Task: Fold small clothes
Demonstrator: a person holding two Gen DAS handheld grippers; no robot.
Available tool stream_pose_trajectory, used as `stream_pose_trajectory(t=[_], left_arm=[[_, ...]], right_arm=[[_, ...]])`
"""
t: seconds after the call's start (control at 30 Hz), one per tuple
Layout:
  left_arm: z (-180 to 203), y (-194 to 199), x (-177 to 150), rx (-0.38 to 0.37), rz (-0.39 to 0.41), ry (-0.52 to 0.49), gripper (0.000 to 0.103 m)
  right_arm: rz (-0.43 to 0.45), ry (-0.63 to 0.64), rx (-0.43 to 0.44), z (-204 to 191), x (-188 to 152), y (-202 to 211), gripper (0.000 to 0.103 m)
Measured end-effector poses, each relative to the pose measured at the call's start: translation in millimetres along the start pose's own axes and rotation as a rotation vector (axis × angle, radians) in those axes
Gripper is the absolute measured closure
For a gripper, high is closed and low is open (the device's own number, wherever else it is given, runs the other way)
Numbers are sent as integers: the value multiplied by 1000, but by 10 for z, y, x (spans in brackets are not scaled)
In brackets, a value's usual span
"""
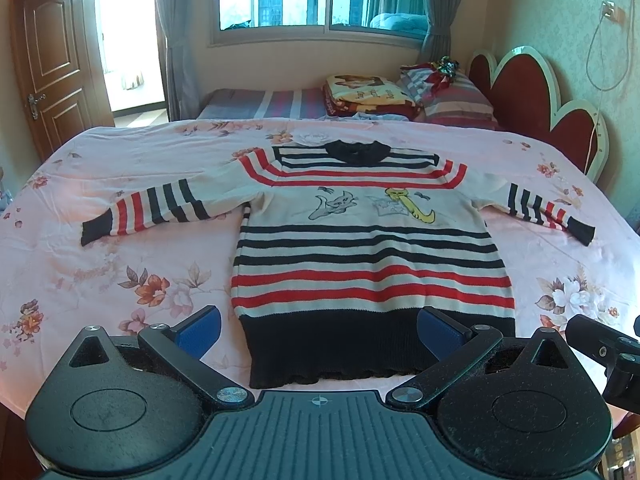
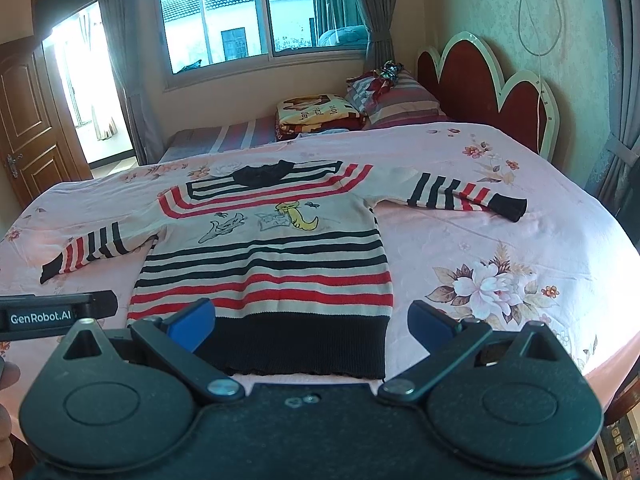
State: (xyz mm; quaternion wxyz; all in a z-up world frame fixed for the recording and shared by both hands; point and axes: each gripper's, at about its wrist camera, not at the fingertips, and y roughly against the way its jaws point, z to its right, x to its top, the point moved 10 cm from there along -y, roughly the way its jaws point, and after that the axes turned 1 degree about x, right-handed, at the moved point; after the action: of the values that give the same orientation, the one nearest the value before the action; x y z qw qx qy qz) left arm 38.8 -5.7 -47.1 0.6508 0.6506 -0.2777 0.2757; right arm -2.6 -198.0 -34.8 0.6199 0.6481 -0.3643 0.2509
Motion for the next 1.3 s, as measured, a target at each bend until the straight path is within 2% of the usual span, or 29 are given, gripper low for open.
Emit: stream_pose_trajectory(t=[0.57, 0.7, 0.8, 0.87, 1.0, 1.3], left_arm=[[17, -186, 38, 17, -11, 8, 0], [39, -253, 70, 24, -14, 8, 0], [63, -331, 94, 29, -18, 6, 0], [80, -413, 111, 32, -22, 5, 0], [124, -647, 160, 43, -36, 7, 0], [392, -1353, 423, 60, -54, 13, 0]], right_arm=[[-40, -18, -7, 106, 8, -223, 1], [-112, -22, -25, 145, -24, -320, 1], [-121, -14, -39, 191, -11, -380, 1], [-129, -13, -49, 246, -5, -440, 1], [-93, -33, -52, 406, 59, -660, 1], [-102, -81, -133, 1103, 271, -1285, 1]])
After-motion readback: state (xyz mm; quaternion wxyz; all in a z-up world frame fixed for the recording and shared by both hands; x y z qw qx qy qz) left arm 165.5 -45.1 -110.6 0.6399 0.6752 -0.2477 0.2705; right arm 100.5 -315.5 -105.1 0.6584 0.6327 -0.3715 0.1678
